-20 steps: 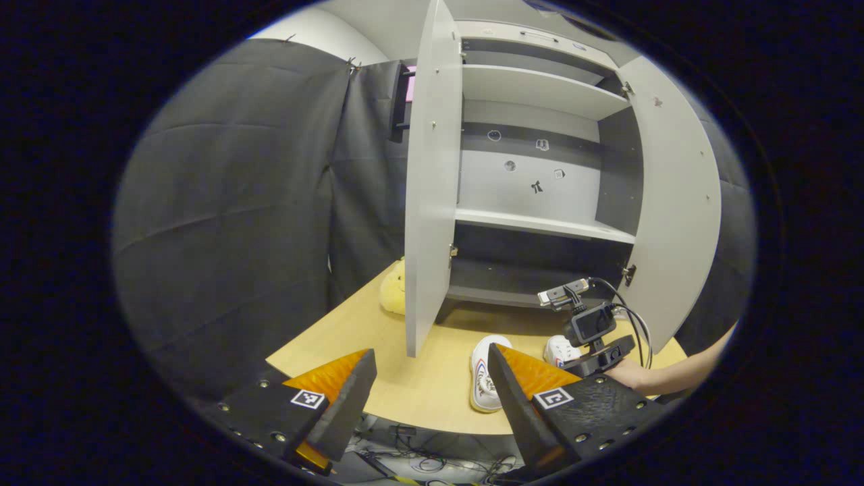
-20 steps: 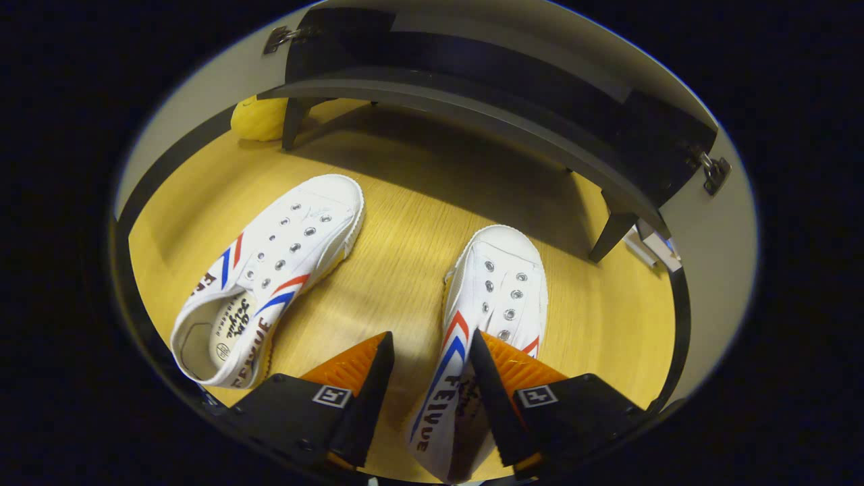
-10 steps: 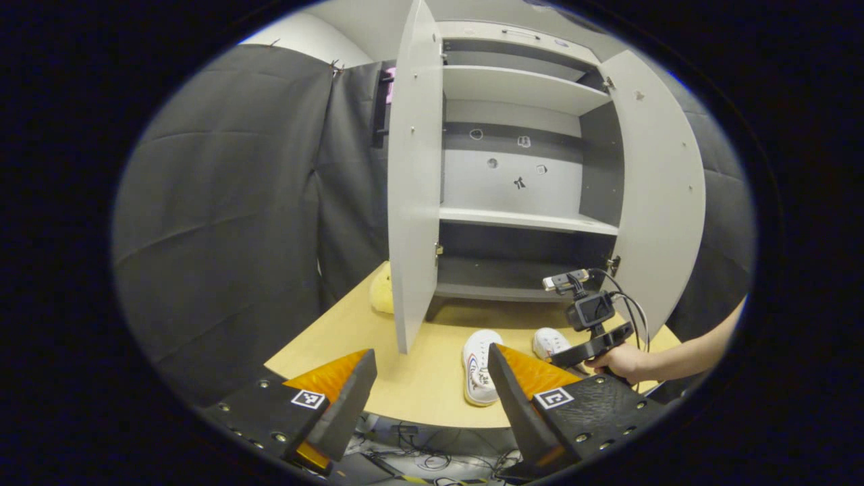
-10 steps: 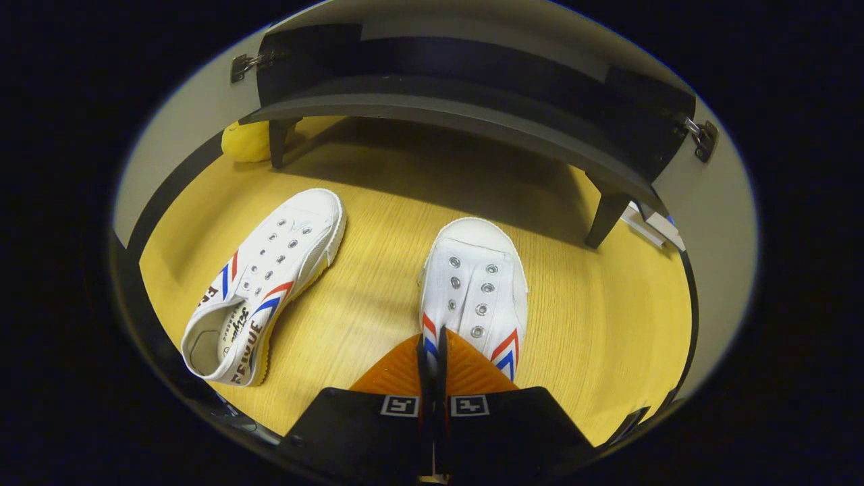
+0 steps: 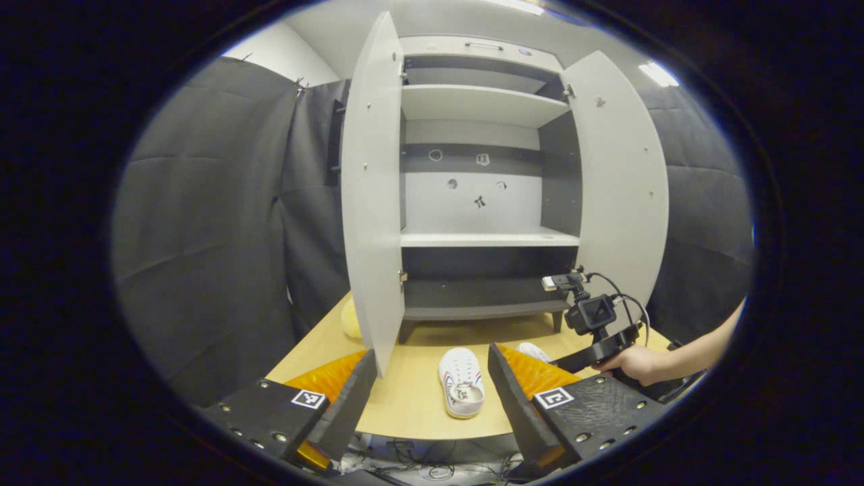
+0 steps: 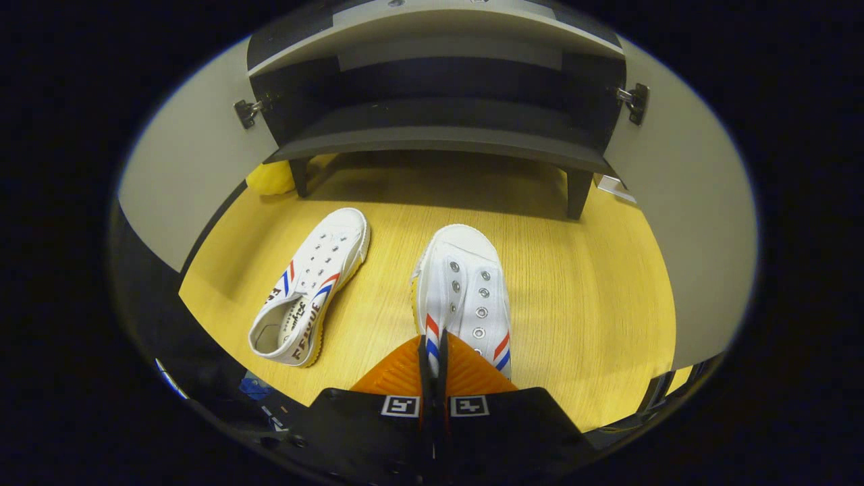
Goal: Grab one shoe with the right hand and put it into the shoe cabinet, grab the other shoe with the left hand and put it into the shoe cabinet; then close the right door with the right hand and the left door with the left hand.
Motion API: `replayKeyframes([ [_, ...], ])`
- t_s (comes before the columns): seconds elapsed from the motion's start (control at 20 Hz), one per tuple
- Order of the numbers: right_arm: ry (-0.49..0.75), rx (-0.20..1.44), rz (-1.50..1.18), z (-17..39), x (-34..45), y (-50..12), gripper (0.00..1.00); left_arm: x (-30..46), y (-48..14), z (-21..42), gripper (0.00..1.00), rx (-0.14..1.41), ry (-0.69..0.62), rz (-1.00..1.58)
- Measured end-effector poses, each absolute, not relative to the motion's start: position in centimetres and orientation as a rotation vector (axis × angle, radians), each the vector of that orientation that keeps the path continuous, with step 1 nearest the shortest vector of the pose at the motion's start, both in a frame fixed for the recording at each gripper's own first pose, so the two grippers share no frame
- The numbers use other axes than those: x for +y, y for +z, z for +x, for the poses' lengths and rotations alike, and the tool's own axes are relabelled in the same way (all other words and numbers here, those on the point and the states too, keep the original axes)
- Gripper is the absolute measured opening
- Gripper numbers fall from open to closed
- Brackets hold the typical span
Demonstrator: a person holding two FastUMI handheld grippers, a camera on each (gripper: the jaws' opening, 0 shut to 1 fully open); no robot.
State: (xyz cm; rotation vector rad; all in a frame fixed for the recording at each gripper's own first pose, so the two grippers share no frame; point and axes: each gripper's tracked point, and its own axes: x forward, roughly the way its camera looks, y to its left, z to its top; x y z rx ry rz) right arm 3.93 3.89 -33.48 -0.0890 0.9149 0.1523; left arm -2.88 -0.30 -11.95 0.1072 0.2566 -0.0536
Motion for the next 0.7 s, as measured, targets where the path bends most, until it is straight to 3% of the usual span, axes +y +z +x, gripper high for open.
replayKeyframes([
  [0.45,0.148,0.677,0.023,0.8,2.8,-20.5,0.02,-1.9,-9.5,-2.3,0.94,0.143,-0.136,0.158],
  [0.7,0.155,0.552,0.068,0.6,3.4,-13.1,0.02,-5.7,-7.6,-1.1,0.94,0.109,-0.273,0.104],
])
